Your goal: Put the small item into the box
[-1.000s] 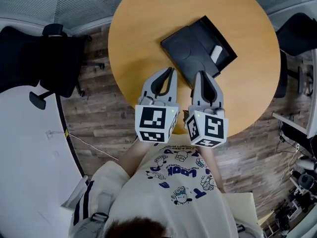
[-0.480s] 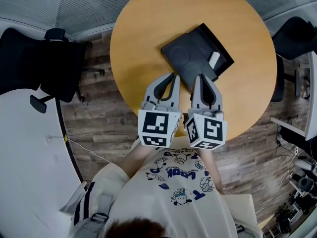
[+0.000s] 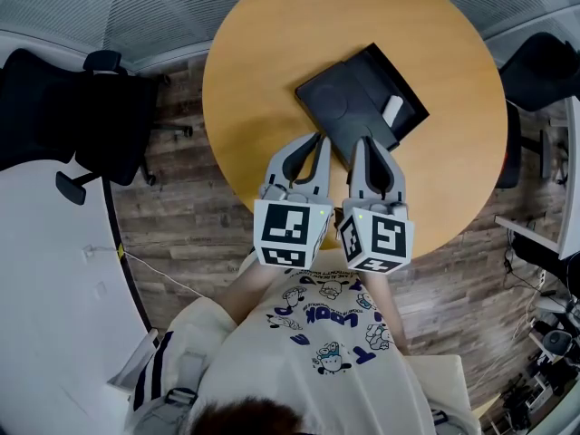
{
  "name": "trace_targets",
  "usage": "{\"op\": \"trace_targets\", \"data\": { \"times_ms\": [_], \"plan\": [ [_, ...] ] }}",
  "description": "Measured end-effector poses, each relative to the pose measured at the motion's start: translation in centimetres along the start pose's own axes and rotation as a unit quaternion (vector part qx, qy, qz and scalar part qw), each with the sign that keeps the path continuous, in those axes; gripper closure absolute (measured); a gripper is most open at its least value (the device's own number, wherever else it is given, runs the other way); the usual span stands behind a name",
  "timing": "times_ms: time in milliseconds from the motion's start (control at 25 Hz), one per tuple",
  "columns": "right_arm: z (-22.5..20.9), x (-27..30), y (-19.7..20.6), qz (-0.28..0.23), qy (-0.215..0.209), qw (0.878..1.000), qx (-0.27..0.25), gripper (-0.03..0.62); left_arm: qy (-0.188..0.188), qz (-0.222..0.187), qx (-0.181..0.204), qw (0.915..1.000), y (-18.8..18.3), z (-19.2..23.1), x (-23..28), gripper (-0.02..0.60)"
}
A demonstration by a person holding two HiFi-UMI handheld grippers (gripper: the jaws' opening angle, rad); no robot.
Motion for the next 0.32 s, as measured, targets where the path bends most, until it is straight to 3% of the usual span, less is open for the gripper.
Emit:
{"op": "trace_targets", "data": {
  "times_ms": [320],
  "plan": [
    [-0.14,0.05,0.13,0.002,0.003,1.0,-0.001,0.554,0.002,0.003,0.0,1.0,0.12,0.09,0.15,0.551]
  ]
}}
Point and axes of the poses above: the fingertips, and each gripper's own axes: x forward along the fingers, z to its left, y out of its underside, the point moved 9 cm from there along -x, backward along the fingers, and after that the axes turned 6 degrees about y, right-handed, at the moved point
